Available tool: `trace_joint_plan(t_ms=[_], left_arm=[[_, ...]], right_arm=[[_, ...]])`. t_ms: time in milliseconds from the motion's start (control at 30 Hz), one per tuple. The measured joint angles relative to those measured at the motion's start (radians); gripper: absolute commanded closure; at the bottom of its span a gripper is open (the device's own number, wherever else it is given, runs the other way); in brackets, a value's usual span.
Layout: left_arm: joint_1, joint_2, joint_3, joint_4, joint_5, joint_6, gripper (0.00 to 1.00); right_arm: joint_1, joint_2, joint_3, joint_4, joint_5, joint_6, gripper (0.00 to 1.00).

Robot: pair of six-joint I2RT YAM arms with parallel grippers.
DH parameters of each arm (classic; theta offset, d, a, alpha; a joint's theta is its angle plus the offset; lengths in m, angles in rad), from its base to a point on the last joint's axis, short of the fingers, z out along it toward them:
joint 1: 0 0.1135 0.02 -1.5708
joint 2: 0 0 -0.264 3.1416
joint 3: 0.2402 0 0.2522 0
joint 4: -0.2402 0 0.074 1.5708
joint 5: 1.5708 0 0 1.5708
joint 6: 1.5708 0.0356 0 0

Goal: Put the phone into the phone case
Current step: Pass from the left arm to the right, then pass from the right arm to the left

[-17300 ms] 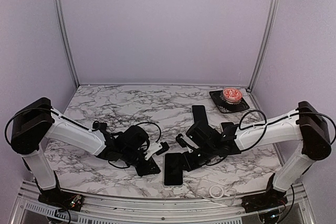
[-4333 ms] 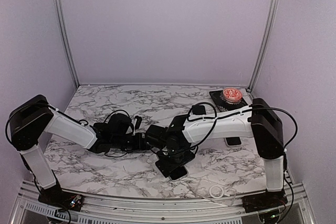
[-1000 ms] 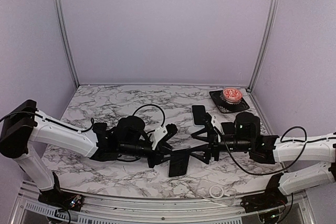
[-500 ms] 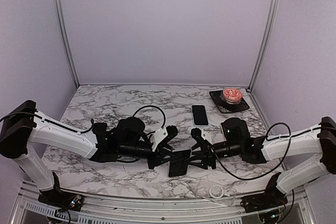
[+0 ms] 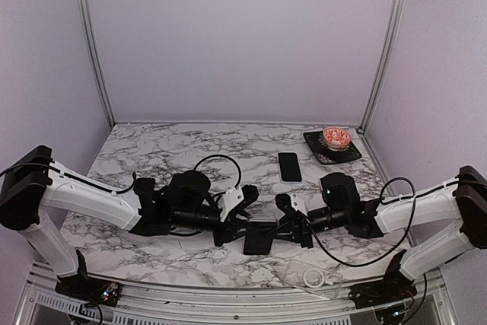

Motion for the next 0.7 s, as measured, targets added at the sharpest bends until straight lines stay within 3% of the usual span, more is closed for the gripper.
trace_joint_plan(t_ms=[100, 200, 467, 700], left_arm=[[-0.001, 0.001, 0.0, -0.034, -0.013, -0.003, 0.65], [-0.001, 0.003, -0.005, -0.07, -0.019, 0.003, 0.51], [0.003, -0.084, -0.085, -0.085, -0.006, 0.057, 0.45], [0.006, -0.14, -0.15, 0.027, 0.063, 0.113, 0.43]], right_arm=[[0.003, 0.0, 0.0, 0.003, -0.003, -0.036, 1.0], [0.004, 0.003, 0.0, 0.003, -0.009, -0.068, 1.0], [0.005, 0.006, 0.0, 0.003, -0.023, -0.117, 1.0], [0.005, 0.002, 0.0, -0.006, -0.022, -0.138, 1.0]])
